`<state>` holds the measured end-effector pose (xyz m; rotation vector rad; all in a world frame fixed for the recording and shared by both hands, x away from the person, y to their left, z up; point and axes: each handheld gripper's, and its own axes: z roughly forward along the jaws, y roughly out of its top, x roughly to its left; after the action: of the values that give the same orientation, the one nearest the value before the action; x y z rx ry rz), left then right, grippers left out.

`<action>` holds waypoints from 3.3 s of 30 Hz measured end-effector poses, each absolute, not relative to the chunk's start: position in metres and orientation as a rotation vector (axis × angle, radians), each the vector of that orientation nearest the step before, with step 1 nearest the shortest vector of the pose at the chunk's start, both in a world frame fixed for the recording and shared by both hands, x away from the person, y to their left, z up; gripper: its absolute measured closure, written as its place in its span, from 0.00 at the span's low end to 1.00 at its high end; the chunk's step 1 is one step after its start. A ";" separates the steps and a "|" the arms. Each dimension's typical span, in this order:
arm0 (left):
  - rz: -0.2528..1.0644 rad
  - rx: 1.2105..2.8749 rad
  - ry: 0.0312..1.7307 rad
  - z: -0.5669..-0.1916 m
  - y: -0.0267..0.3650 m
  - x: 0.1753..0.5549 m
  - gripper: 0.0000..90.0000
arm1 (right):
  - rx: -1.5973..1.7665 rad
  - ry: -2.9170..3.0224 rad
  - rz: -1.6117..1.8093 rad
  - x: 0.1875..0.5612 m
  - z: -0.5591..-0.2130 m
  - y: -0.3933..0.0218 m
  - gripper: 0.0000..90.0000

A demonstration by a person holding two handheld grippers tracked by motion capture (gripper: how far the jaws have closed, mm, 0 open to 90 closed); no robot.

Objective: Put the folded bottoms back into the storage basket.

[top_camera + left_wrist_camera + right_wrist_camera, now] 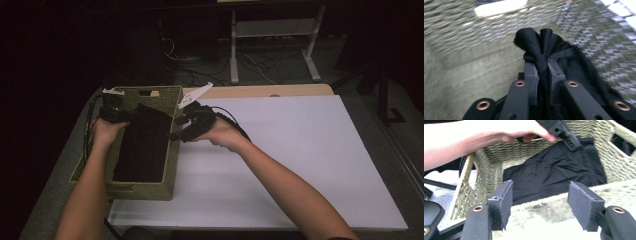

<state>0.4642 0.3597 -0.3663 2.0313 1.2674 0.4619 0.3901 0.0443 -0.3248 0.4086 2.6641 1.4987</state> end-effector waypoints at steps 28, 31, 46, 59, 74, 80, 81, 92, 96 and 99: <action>0.422 1.947 1.125 -0.345 0.329 0.419 0.38 | 0.566 2.559 1.548 0.405 -0.342 -0.042 0.32; 0.425 1.949 1.107 -0.342 0.323 0.415 0.36 | 0.578 2.551 1.548 0.406 -0.342 -0.050 0.31; 0.411 1.957 0.999 -0.330 0.283 0.395 0.18 | 0.663 2.467 1.529 0.404 -0.350 -0.093 0.15; 0.357 1.962 0.882 -0.329 0.250 0.370 0.00 | 0.719 2.429 1.469 0.385 -0.358 -0.139 0.00; 0.299 1.989 0.752 -0.342 0.220 0.338 0.00 | 0.775 2.388 1.446 0.351 -0.368 -0.194 0.00; 0.276 1.972 0.712 -0.346 0.219 0.324 0.00 | 0.787 2.387 1.421 0.337 -0.372 -0.214 0.00; 0.276 1.972 0.712 -0.346 0.219 0.324 0.00 | 0.789 2.387 1.415 0.334 -0.373 -0.217 0.00; 0.267 1.928 0.669 -0.352 0.226 0.310 0.01 | 0.846 2.340 1.401 0.308 -0.383 -0.255 0.00; 0.267 1.923 0.662 -0.352 0.226 0.309 0.01 | 0.865 2.320 1.402 0.302 -0.387 -0.264 0.00; 0.262 1.922 0.658 -0.352 0.226 0.308 0.01 | 0.888 2.305 1.405 0.297 -0.392 -0.272 0.00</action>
<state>0.3082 0.2257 -0.3521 1.9219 0.6579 0.2617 0.2974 -0.2722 -0.3916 0.8880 2.3047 1.4046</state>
